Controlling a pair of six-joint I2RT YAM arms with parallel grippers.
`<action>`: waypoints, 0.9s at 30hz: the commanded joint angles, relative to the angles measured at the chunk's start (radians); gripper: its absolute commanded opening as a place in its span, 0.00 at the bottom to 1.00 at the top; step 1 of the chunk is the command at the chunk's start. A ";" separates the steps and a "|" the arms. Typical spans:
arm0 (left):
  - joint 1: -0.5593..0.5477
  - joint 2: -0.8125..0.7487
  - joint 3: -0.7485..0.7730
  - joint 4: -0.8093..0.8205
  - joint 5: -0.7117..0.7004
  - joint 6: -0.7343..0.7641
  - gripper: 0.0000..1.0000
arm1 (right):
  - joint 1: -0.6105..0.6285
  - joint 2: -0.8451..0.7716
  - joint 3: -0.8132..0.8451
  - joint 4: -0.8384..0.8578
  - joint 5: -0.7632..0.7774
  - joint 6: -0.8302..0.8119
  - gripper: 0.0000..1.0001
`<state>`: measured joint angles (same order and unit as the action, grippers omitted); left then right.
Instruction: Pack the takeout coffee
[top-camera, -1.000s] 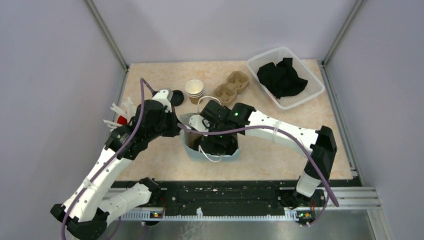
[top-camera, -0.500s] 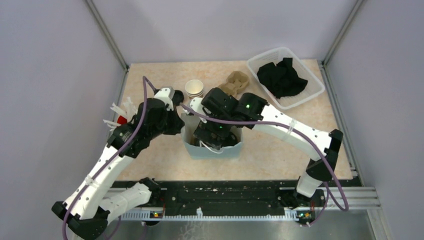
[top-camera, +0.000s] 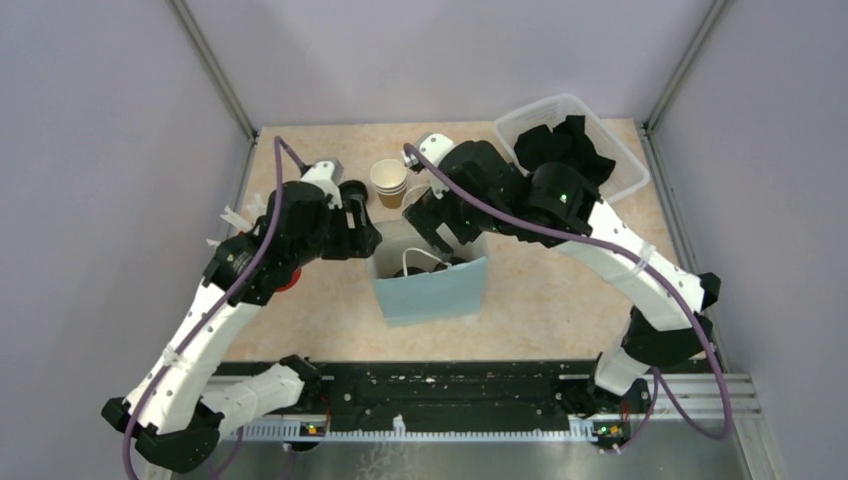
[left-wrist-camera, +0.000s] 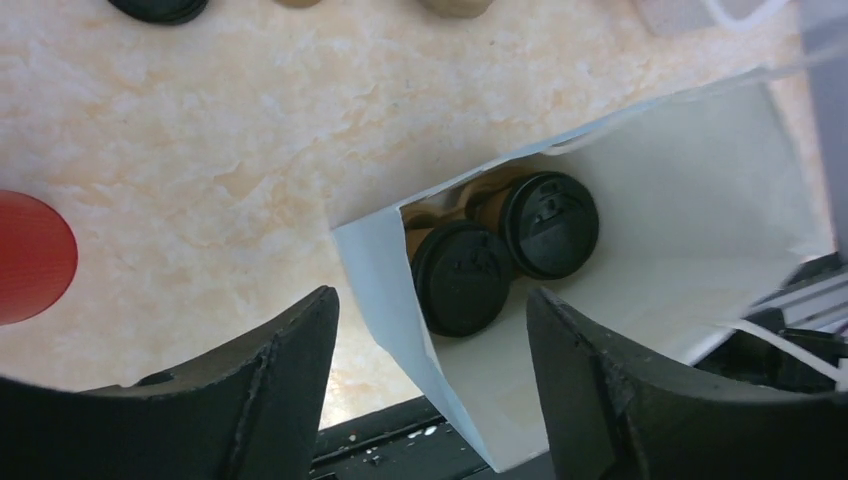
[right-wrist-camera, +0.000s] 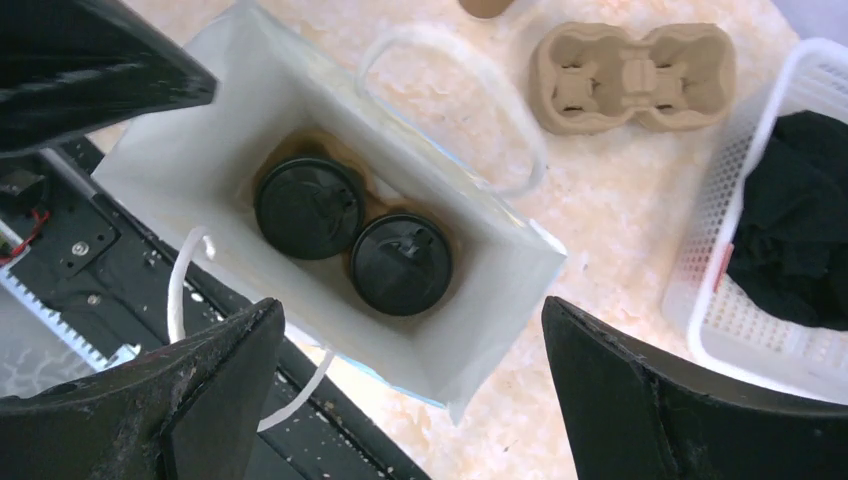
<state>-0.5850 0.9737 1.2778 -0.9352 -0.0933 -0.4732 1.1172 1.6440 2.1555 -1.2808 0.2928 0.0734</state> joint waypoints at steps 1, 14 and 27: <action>0.002 0.009 0.150 -0.060 0.024 -0.039 0.78 | 0.008 -0.040 -0.022 0.020 0.096 0.048 0.99; 0.003 0.073 0.439 -0.479 -0.344 -0.074 0.86 | -0.105 -0.076 -0.018 0.004 0.158 0.061 0.99; 0.014 0.155 0.237 -0.459 -0.682 -0.106 0.73 | -0.209 -0.263 -0.218 0.060 0.051 -0.015 0.99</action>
<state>-0.5797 1.1046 1.5307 -1.4113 -0.6289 -0.5812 0.9058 1.4178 1.9667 -1.2564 0.3882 0.0822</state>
